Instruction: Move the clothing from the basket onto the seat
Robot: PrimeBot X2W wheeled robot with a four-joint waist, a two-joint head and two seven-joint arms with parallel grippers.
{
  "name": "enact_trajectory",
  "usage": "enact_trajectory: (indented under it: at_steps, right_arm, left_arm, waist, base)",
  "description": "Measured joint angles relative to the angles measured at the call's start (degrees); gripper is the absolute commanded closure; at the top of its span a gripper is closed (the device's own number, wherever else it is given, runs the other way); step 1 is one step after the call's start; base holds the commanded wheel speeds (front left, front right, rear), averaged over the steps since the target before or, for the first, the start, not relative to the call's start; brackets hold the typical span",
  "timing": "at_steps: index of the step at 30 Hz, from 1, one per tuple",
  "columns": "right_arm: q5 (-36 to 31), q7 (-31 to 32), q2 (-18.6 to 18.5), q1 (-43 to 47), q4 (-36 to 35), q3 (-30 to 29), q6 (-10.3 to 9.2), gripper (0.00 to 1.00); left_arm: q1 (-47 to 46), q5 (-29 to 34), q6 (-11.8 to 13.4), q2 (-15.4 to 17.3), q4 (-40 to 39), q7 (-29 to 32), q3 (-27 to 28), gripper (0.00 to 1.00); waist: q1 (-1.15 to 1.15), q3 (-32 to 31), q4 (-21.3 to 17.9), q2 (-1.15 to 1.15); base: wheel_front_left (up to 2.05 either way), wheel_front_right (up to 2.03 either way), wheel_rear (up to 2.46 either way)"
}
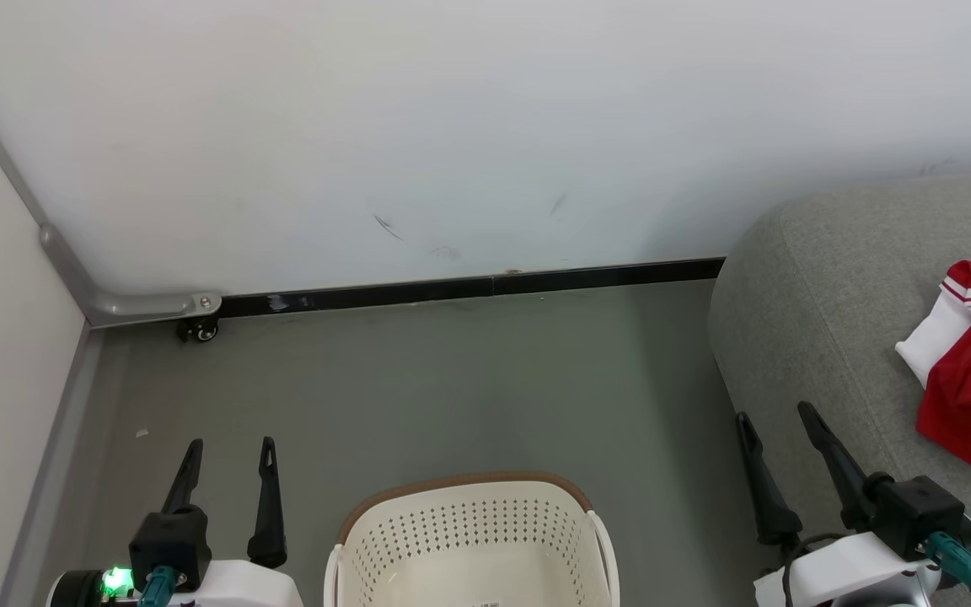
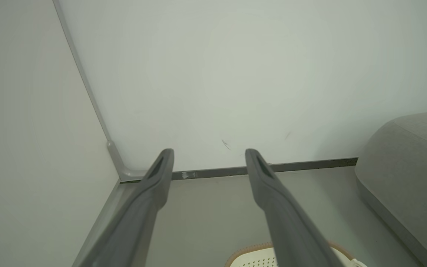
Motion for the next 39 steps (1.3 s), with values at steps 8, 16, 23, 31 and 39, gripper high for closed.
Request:
enact_trajectory:
  at_steps: [8,16,23,31,39]
  right_arm:
    - [0.0,0.5,0.1,0.6,0.1,0.2,0.01,1.0]
    - [1.3,0.5,0.5,3.2,2.7,0.2,0.01,1.0]
    - [6.7,1.7,0.5,2.6,2.8,-0.8,0.01,1.0]
    - [15.9,3.4,0.5,2.0,3.2,-1.7,0.0,1.0]
    - [21.7,4.6,0.5,2.0,3.1,-2.1,0.0,1.0]
  left_arm:
    - [0.1,0.4,-0.1,-0.4,0.7,0.0,-0.3,1.0]
    - [2.0,-1.2,-0.6,-1.9,3.1,0.8,-0.6,1.0]
    - [2.0,-6.5,-2.1,-2.4,3.0,2.0,1.1,1.0]
    - [2.0,-14.3,-3.9,-3.2,2.6,3.7,2.7,1.0]
    - [2.0,-19.6,-5.6,-3.8,2.1,5.3,4.3,1.0]
  waist:
    - [0.0,-0.2,0.1,0.0]
    - [0.0,-0.1,0.1,0.0]
    - [0.0,0.0,0.1,0.0]
    - [0.05,0.1,0.1,0.0]
    - [0.33,0.1,0.1,0.0]
  base:
    - [0.0,0.0,0.0]
    - [0.0,0.0,0.0]
    - [0.0,0.0,0.0]
    - [0.0,0.0,0.0]
    - [0.0,0.0,0.0]
